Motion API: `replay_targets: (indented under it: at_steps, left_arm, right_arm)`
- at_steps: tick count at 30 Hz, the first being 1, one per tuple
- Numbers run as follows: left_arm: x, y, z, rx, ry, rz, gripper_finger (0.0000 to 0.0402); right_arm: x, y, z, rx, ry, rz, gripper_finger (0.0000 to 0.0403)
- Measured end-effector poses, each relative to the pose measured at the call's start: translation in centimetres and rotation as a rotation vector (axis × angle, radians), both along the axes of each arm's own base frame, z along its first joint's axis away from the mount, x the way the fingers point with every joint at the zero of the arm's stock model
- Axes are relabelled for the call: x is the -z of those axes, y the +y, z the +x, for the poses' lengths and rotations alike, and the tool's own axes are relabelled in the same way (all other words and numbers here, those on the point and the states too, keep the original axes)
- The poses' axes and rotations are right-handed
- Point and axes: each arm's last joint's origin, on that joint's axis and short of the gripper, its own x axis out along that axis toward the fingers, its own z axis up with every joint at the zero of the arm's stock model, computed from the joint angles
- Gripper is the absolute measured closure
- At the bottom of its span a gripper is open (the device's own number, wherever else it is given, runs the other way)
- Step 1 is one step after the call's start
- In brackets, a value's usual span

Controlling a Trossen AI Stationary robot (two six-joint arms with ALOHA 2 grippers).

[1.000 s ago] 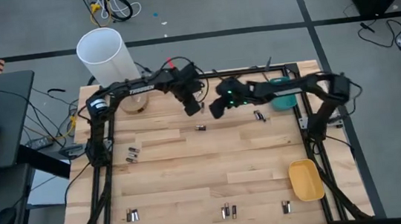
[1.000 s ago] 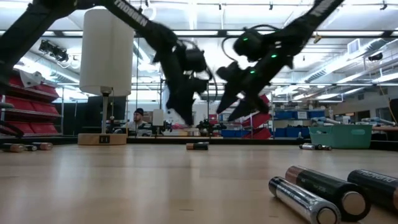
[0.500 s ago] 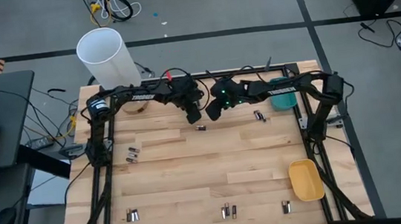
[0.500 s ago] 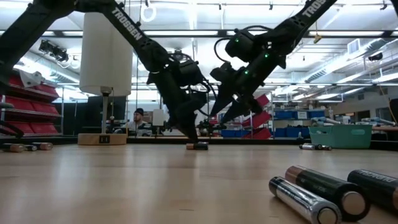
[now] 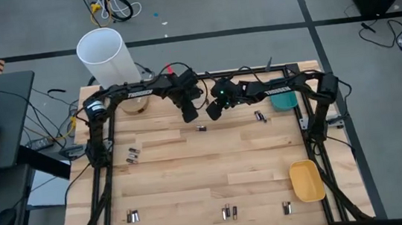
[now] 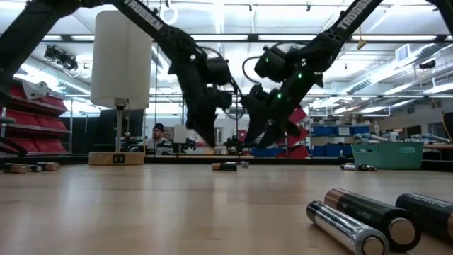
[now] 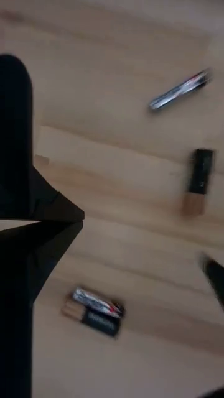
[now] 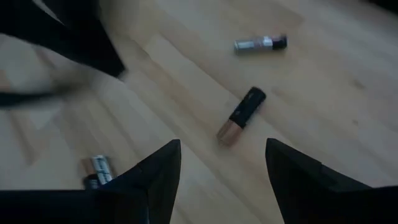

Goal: Sort batteries
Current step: Put the black battery into the blue bin

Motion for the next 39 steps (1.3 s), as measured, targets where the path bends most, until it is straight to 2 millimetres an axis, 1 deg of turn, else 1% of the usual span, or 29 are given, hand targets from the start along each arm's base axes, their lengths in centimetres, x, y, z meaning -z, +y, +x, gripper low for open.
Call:
replay_targets:
  at_steps: [2, 8, 12, 15, 17, 20, 23, 31, 34, 39]
  left_arm:
    - [-1.3, 0.0, -0.4, -0.004, -0.034, 0.017, 0.0387]
    - [-5.3, -0.3, -1.2, -0.049, -0.171, 0.066, 0.0387]
    - [-7.3, -1.2, -1.2, -0.087, -0.269, 0.06, 0.0387]
    - [-8.9, -1.9, -1.3, -0.102, -0.336, 0.061, 0.0387]
    - [-9.6, -2.4, -1.4, -0.1, -0.366, 0.063, 0.0387]
    - [-10.7, -2.7, -1.7, -0.114, -0.404, 0.064, 0.0387]
    - [-11.7, -3.0, -2.0, -0.131, -0.449, 0.062, 0.0387]
    - [-14.3, -3.2, -2.6, -0.172, -0.542, 0.058, 0.0387]
    - [-15.5, -3.3, -2.8, -0.214, -0.562, 0.026, 0.0387]
    - [-17.7, -3.5, -2.9, -0.207, -0.635, 0.012, 0.0387]
  right_arm:
    - [0.7, -0.3, 0.0, 0.015, 0.015, 0.014, 0.0183]
    - [1.3, -1.2, 0.3, 0.043, 0.027, 0.029, 0.0183]
    - [1.6, -2.2, -0.1, 0.101, 0.04, 0.031, 0.0183]
    - [2.6, -2.8, -0.8, 0.141, 0.103, 0.066, 0.0188]
    - [2.9, -3.1, -1.1, 0.144, 0.131, 0.084, 0.0195]
    - [3.1, -3.2, -1.4, 0.132, 0.158, 0.1, 0.0214]
    - [3.1, -3.2, -1.5, 0.121, 0.173, 0.094, 0.0241]
    - [3.3, -2.9, -1.8, 0.138, 0.2, 0.116, 0.0343]
    - [3.4, -2.8, -1.9, 0.127, 0.208, 0.142, 0.0378]
    - [2.3, -2.3, -2.5, 0.111, 0.222, 0.176, 0.038]
